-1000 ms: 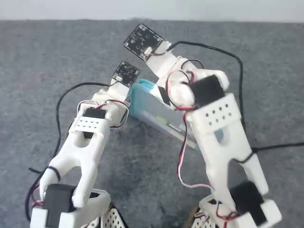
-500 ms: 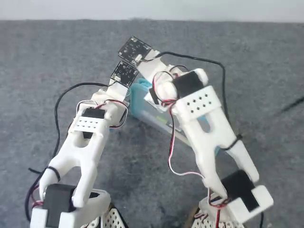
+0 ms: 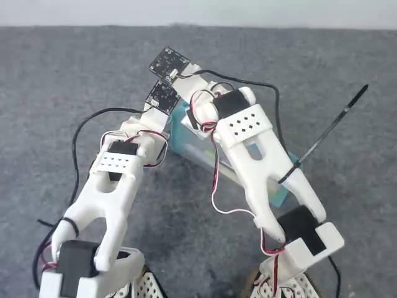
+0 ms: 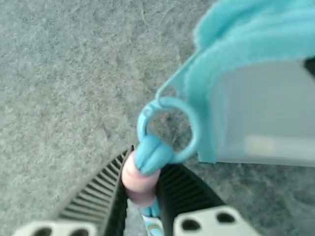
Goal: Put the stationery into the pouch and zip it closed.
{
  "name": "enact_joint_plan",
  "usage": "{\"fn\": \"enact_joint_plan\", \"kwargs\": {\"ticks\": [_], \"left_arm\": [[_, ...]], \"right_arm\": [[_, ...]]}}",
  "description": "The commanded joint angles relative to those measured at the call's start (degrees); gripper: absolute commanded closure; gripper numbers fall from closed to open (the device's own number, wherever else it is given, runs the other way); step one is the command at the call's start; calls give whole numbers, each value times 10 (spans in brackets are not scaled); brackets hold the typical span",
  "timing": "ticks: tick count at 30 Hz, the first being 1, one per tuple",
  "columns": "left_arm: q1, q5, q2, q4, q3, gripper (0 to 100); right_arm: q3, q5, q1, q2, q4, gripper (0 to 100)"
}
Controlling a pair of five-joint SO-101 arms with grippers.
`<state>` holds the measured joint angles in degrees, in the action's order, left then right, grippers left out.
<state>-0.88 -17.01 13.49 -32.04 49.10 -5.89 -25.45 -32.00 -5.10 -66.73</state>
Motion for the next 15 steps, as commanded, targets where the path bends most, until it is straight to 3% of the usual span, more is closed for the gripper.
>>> {"fn": "enact_joint_plan", "kwargs": {"ticks": [1, 5, 11, 15], "left_arm": [[4, 4, 4, -6, -5, 990], [4, 4, 4, -6, -5, 990], [4, 4, 4, -6, -5, 990], [4, 4, 4, -6, -5, 990]], "right_arm": [[-4, 4, -3, -2, 16, 743], [-4, 5, -2, -16, 10, 760], [-4, 7, -3, -19, 13, 995], [-5, 7, -1, -15, 10, 993]]}}
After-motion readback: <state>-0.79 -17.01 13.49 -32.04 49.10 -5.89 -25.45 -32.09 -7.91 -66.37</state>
